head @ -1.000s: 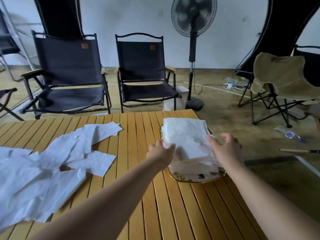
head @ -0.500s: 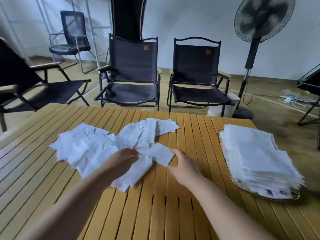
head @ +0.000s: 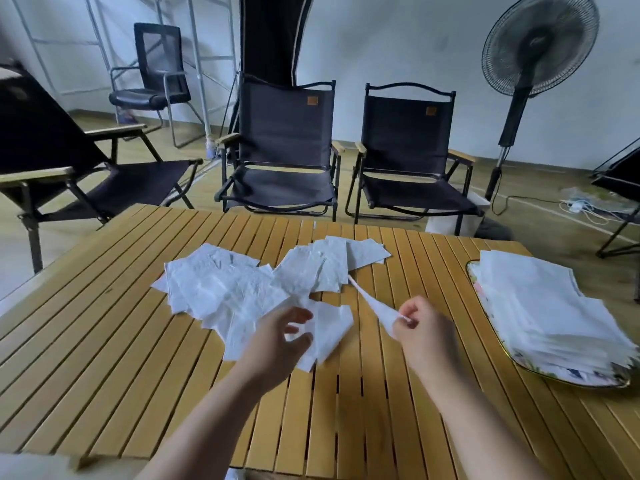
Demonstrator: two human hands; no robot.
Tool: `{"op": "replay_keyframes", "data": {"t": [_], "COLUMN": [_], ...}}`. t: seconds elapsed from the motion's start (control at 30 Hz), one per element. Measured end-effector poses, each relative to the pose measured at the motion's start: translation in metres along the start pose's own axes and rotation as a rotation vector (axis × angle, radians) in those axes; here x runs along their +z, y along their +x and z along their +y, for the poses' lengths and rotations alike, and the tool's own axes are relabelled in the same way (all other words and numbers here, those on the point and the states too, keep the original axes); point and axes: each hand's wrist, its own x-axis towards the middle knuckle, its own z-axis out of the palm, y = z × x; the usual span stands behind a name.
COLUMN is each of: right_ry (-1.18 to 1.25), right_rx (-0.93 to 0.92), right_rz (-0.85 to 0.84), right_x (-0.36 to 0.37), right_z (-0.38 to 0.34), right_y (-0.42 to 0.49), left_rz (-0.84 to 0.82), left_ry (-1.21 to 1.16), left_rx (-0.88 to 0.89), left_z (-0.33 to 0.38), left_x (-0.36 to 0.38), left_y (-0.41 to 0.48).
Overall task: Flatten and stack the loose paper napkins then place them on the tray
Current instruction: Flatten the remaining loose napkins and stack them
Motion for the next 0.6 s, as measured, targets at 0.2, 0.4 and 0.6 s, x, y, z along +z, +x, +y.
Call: {"op": "replay_keyframes", "data": {"t": [0.2,0.4,0.6], "right_ry": [0.020,0.412,-0.141], "right_rx": [-0.235,-0.163,0.021], "right_rz": [-0.115,-0.381,-0.529], "right_x": [-0.044,-0.059,-0.031], "right_z": [-0.041,-0.047,-0.002], "right_y": [-0.036,-0.059,-0.068], "left_rz": [-0.020,-0.214,-0.313], "left_ry": [0.052,-0.358,-0.201], "left_rx": [0.136,0.033,-0.297], "left_z": [0.006,0.022,0.005], "left_x": [0.003,-0.010,-0.018], "left_y": [-0.019,-0.037,-0.042]}}
